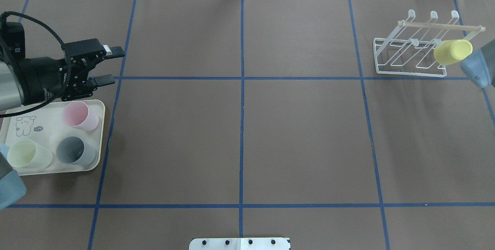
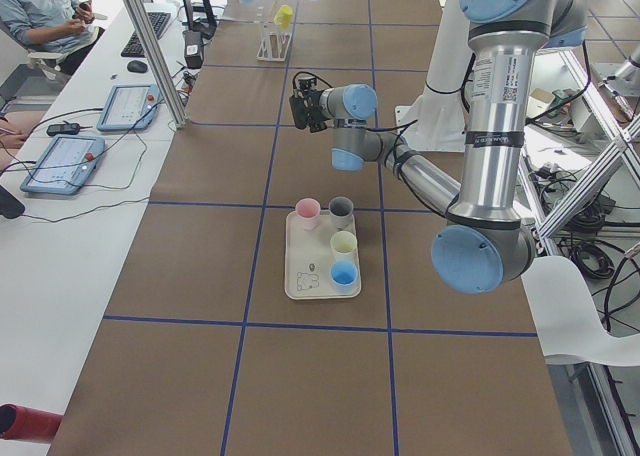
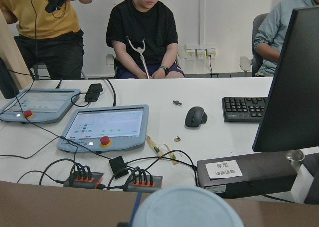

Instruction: Transfer IKEA cup to right arm and place on rack

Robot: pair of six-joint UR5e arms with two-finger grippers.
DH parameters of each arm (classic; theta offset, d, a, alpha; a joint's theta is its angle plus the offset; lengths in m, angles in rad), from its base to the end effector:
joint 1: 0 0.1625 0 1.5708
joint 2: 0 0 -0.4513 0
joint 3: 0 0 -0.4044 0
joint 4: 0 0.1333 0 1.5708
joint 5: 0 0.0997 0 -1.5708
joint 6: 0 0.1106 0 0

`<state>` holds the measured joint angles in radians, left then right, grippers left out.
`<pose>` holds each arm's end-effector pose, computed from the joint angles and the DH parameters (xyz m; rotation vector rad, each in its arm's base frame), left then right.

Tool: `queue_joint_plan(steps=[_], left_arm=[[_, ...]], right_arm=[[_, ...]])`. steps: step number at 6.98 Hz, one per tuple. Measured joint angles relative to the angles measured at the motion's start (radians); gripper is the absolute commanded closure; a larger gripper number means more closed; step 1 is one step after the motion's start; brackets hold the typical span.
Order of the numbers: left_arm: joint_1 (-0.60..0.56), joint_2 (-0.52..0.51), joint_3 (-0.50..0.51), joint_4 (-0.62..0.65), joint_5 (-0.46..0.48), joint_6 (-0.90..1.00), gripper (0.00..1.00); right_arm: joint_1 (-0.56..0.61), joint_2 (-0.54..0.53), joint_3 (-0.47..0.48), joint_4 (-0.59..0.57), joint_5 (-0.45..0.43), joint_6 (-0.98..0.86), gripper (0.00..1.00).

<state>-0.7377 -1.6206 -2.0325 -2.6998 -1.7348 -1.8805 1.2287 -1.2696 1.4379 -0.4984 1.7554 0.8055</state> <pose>0.2755 -0.4061 0.3082 0.2305 1.6659 -0.6627 -0.1175 -0.6670 0.4667 0.9551 -0.8088 0.2871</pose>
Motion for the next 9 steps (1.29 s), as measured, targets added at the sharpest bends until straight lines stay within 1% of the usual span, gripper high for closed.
queue_joint_plan(steps=[1,3,5,6,9], left_arm=[[0.000,0.001,0.000,0.000,0.000,0.000,0.00],[0.000,0.001,0.000,0.000,0.000,0.000,0.00],[0.000,0.001,0.000,0.000,0.000,0.000,0.00],[0.000,0.001,0.000,0.000,0.000,0.000,0.00],[0.000,0.001,0.000,0.000,0.000,0.000,0.00]], right_arm=[[0.022,-0.009,-0.025,0.000,0.005,-0.079,1.00],[0.044,-0.005,-0.090,0.007,0.011,-0.145,1.00],[0.046,-0.005,-0.174,0.088,0.011,-0.154,1.00],[0.046,-0.009,-0.202,0.121,0.011,-0.158,1.00],[0.034,-0.030,-0.220,0.144,0.010,-0.174,1.00]])
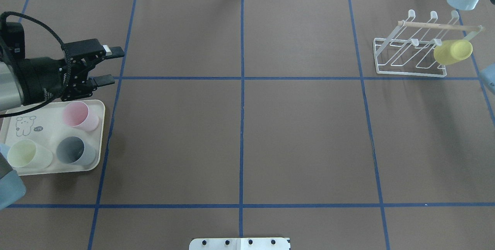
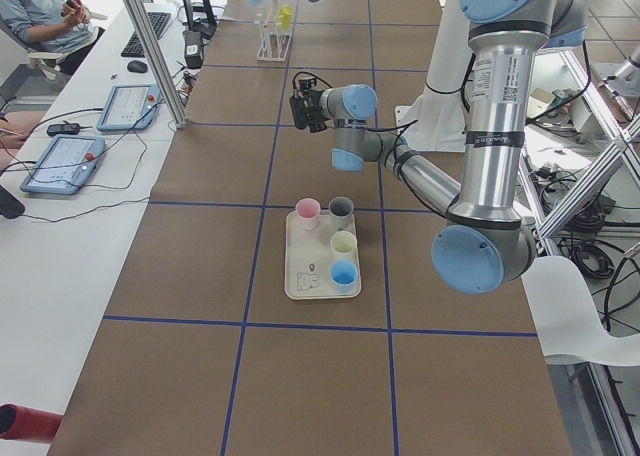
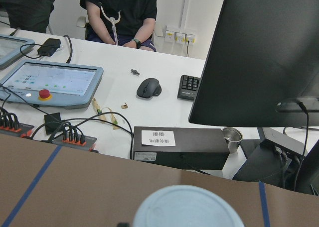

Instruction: Transfer IKEA cup to right arm and place on rack

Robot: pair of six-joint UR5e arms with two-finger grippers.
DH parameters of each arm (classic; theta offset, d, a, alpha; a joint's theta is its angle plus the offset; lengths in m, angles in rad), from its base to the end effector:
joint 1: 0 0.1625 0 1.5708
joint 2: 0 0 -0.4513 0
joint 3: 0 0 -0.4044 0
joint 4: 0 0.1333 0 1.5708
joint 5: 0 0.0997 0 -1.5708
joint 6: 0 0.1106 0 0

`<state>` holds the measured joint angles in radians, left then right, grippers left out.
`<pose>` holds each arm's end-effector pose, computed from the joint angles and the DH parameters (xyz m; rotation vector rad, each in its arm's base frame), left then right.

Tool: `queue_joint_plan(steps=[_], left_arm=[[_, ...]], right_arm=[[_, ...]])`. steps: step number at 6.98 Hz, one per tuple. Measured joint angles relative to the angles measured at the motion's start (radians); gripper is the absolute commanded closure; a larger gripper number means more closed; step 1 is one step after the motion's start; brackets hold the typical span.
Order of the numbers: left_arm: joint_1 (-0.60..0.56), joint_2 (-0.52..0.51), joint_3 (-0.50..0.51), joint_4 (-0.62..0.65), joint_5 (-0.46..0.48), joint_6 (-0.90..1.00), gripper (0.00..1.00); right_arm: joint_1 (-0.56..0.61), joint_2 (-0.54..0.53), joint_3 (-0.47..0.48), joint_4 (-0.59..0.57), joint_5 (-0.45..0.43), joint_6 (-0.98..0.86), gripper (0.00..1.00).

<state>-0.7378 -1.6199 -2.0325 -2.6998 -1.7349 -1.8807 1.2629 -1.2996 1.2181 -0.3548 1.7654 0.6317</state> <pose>0.2754 -0.4061 0.3086 0.2302 1.6653 -0.6632 -0.0947 -0.6671 0.5857 0.9307 -0.6670 0.1773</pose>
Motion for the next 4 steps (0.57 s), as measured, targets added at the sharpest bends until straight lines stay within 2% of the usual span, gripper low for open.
queue_joint_plan(steps=[4], left_arm=[[0.000,-0.001,0.002,0.000,0.000,0.000,0.00]], right_arm=[[-0.028,-0.028,-0.008,0.002,0.000,-0.002,1.00]])
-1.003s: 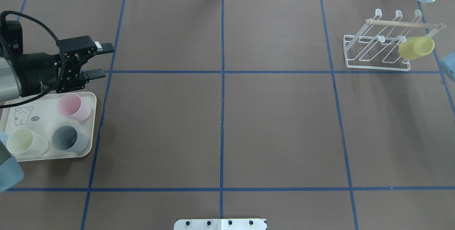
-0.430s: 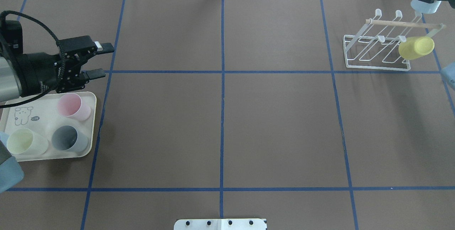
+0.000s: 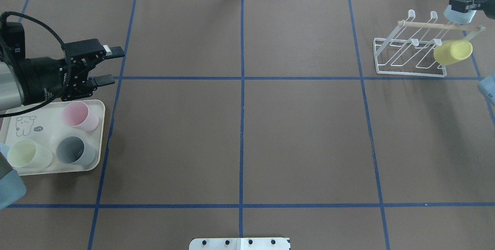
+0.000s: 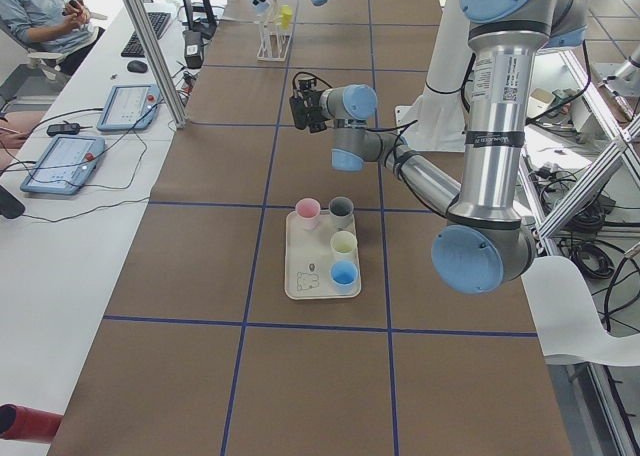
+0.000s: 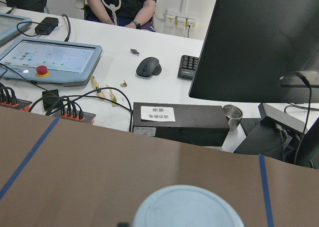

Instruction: Transfer IKEA cup to right arm and place on rack

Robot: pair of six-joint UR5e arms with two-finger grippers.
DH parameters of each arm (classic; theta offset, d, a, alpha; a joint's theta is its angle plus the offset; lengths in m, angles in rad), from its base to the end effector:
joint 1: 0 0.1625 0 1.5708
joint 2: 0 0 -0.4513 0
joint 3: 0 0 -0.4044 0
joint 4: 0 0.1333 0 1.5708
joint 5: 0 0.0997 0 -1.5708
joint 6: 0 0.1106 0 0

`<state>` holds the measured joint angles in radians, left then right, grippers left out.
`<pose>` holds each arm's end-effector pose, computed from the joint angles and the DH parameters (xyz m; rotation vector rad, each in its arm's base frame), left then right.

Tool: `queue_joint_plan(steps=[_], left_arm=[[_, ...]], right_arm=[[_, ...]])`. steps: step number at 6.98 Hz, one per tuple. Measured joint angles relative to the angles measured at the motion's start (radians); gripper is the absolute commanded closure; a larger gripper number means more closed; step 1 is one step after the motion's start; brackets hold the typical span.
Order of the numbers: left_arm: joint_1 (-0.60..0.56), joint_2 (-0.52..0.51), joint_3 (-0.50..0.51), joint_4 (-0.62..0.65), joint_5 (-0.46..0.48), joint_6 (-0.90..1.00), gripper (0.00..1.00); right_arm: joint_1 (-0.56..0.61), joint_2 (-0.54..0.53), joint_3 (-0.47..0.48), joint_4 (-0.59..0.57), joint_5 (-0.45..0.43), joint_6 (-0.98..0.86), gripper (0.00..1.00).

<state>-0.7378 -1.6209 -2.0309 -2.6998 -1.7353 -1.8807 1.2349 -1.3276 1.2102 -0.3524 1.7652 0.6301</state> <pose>0.2759 -0.4065 0.3088 0.2297 1.6647 -0.6631 -0.1093 -0.6526 0.6081 0.8914 -0.6645 0.1563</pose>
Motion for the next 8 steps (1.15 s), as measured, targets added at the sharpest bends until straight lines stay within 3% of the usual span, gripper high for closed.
queue_joint_plan(steps=[1,2,3,8], left_arm=[[0.000,0.000,0.000,0.000,-0.001,0.000,0.00],[0.000,0.000,-0.001,0.000,-0.001,0.000,0.00],[0.000,-0.001,-0.002,0.000,-0.001,0.000,0.00],[0.002,-0.002,-0.002,0.000,-0.001,-0.002,0.00]], right_arm=[[-0.002,-0.007,-0.001,0.001,0.000,-0.001,0.80],[-0.002,-0.013,-0.002,0.001,0.000,-0.001,0.29],[-0.003,-0.016,-0.003,0.000,0.000,-0.002,0.01],[-0.003,-0.014,0.005,0.001,0.004,-0.034,0.00]])
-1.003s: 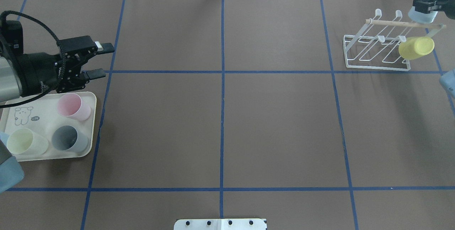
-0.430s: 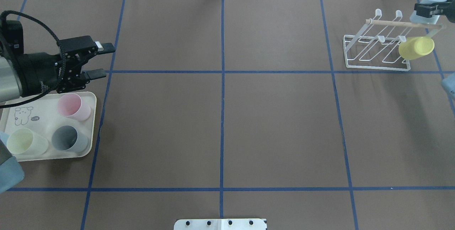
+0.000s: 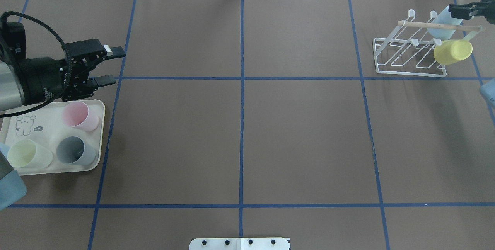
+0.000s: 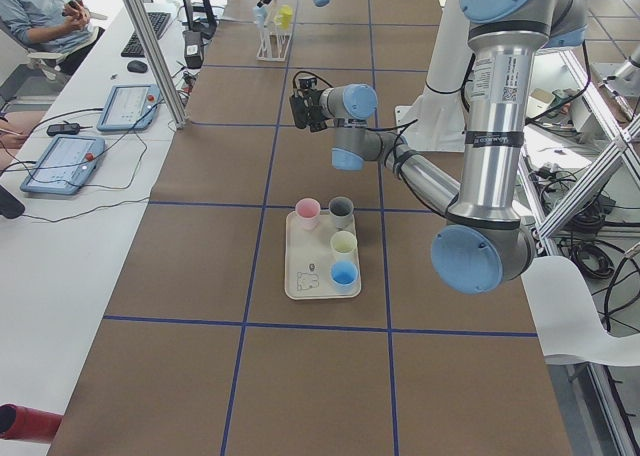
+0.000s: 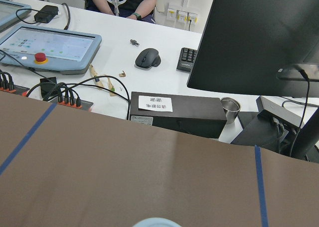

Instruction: Transfer IKEA cup to right arm and place on rack

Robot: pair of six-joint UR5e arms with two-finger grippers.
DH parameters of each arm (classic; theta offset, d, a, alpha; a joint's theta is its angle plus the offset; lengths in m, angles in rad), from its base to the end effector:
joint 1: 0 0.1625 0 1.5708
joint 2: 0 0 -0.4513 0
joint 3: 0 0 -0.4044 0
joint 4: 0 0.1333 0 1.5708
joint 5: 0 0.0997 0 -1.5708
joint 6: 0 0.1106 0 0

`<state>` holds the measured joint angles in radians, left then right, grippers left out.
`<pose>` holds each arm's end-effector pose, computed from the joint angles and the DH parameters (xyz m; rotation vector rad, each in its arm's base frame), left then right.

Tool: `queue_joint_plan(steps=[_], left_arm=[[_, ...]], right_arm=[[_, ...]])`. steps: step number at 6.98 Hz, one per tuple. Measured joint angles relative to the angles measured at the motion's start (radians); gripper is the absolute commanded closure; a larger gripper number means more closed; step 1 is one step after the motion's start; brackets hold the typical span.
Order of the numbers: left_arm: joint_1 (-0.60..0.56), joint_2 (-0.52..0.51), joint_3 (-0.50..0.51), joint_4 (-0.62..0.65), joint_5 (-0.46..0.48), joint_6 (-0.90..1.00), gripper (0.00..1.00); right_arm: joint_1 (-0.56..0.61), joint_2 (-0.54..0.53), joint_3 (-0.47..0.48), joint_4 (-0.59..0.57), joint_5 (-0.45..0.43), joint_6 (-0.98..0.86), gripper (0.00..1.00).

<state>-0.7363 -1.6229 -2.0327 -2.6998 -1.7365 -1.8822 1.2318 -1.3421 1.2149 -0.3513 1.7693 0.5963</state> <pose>0.2764 -0.4058 0.3070 0.2273 1.6687 -0.6606 -0.1095 -0.6459 0.6148 0.8914 -0.6500 0.1223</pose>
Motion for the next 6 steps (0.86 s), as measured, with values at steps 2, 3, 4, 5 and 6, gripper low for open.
queue_joint_plan(steps=[2,3,4,5,6], left_arm=[[-0.014,0.001,-0.002,0.016,-0.032,0.006,0.00],[-0.051,0.004,-0.009,0.052,-0.076,0.049,0.00],[-0.095,0.031,-0.024,0.095,-0.124,0.132,0.00],[-0.123,0.098,-0.044,0.126,-0.153,0.239,0.00],[-0.137,0.185,-0.065,0.139,-0.165,0.352,0.00]], right_arm=[[0.014,0.012,0.035,-0.003,0.058,0.014,0.00],[0.031,0.017,0.074,-0.009,0.114,0.053,0.00],[0.045,0.015,0.126,-0.020,0.175,0.114,0.00],[0.053,0.003,0.203,-0.054,0.227,0.175,0.00],[0.056,-0.011,0.300,-0.116,0.265,0.242,0.00]])
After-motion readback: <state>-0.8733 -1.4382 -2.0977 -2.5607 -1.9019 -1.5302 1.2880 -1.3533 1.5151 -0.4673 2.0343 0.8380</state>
